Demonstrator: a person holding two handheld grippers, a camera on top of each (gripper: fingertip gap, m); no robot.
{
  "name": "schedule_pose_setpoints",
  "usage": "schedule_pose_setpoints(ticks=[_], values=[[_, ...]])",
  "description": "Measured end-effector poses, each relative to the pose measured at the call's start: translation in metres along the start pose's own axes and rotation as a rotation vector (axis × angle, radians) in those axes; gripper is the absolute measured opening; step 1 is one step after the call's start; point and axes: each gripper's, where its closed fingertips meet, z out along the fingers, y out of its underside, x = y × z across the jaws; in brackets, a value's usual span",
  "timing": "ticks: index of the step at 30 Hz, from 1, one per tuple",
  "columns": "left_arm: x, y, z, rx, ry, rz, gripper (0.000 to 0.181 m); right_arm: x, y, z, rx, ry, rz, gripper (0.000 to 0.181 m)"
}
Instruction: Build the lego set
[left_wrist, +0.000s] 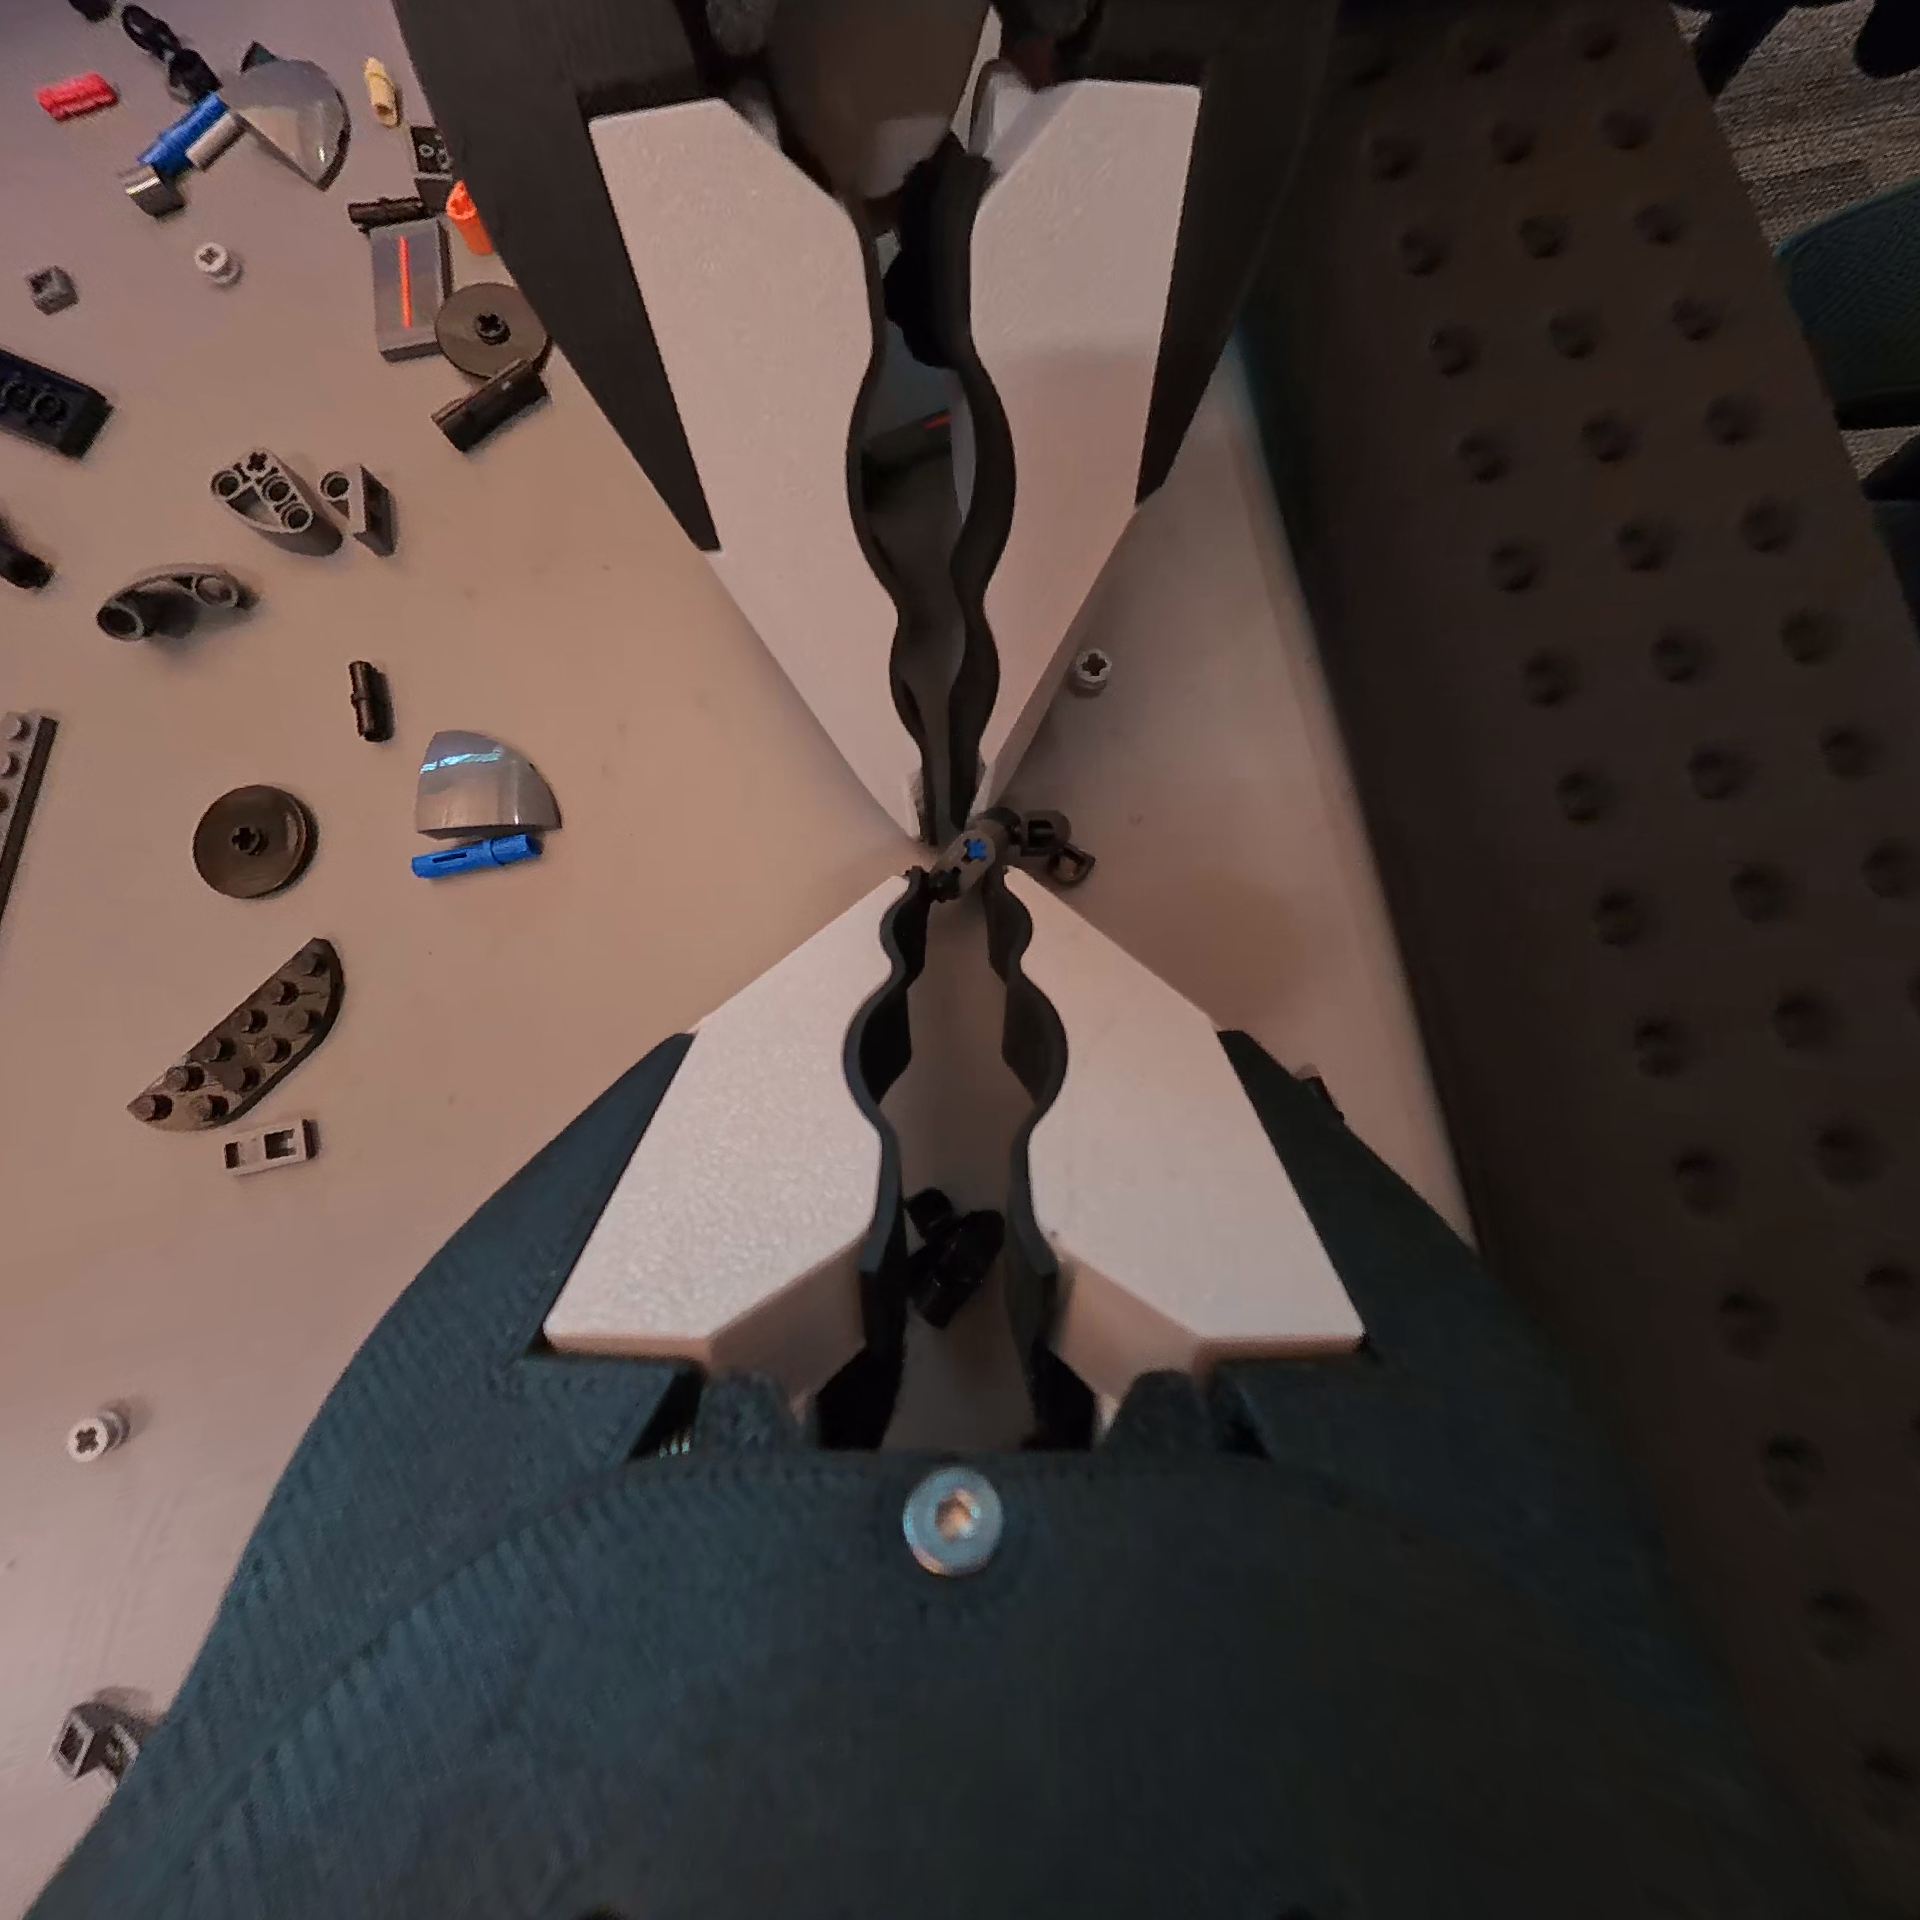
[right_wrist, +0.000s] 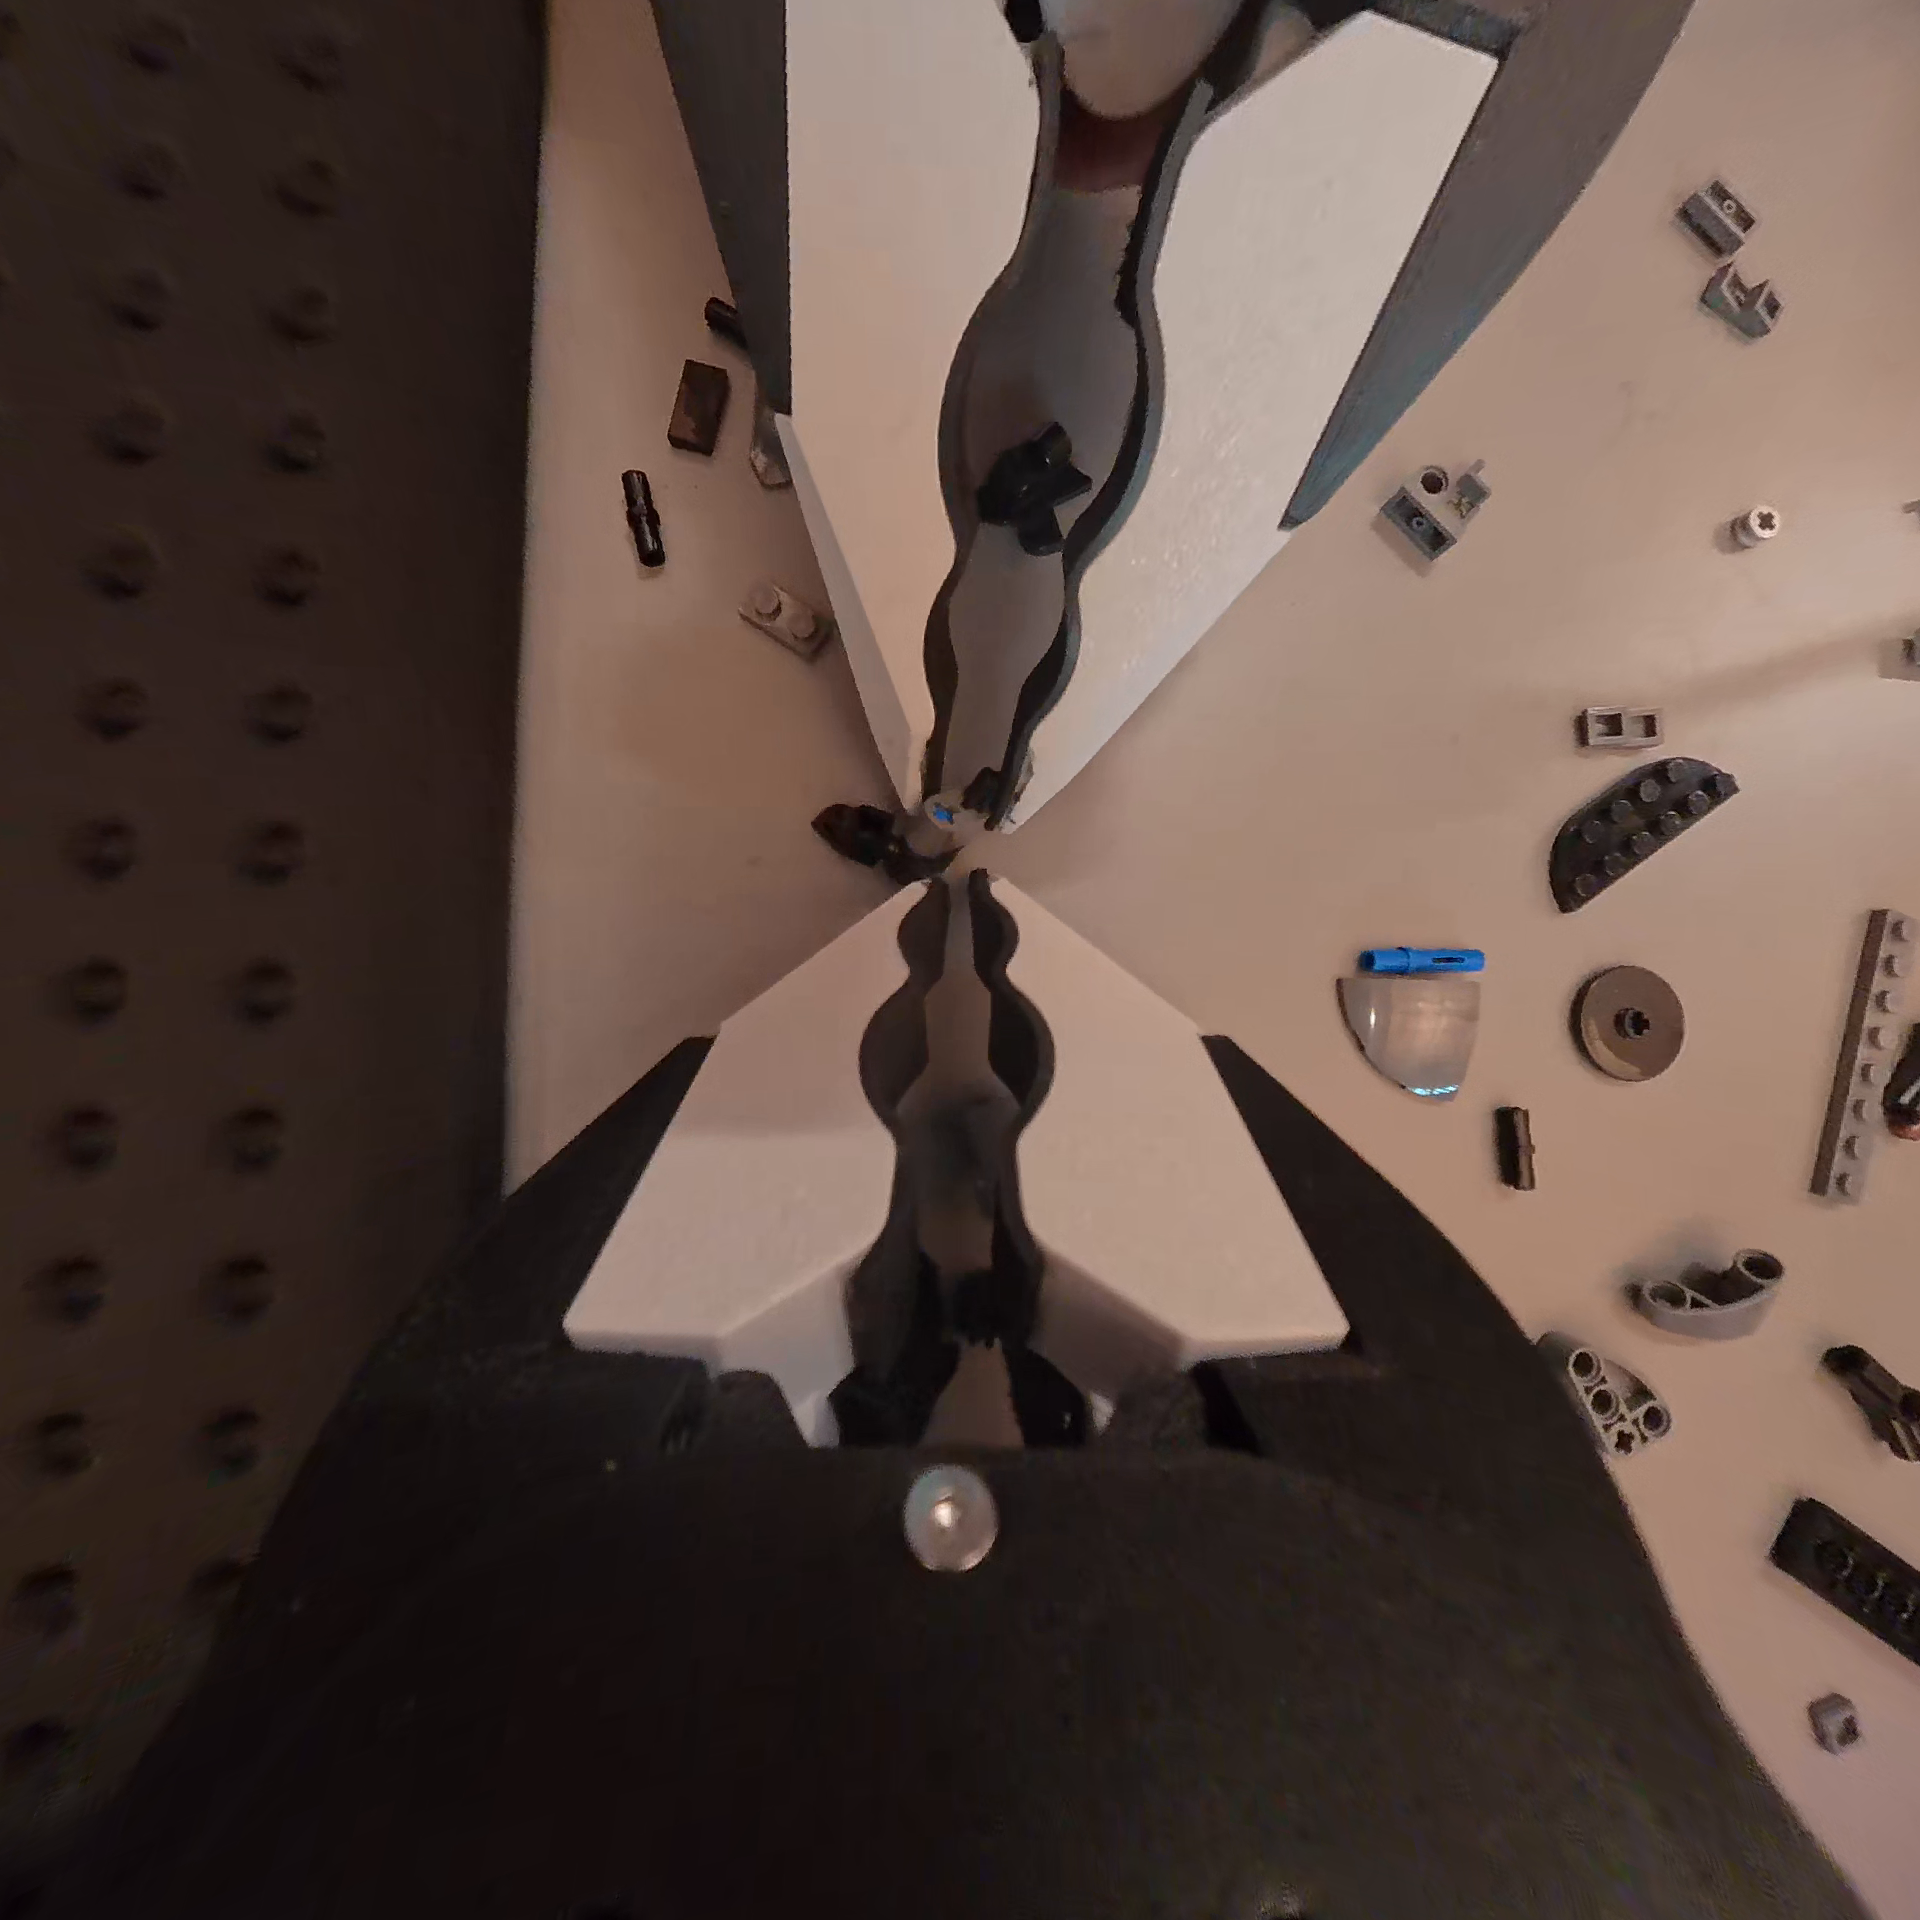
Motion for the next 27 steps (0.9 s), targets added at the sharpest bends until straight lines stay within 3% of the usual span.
schedule_pose_setpoints(ticks=[13, 27], values=[[-0.003, -0.010, -0.007, 0.046, -0.057, 0.093, 0.006, -0.003, -0.009, -0.020, 0.158, -0.096, 0.120, 0.011], [-0.002, -0.006, -0.003, 0.004, -0.111, 0.198, 0.002, -0.008, -0.015, -0.022, 0.194, -0.091, 0.145, 0.011]])
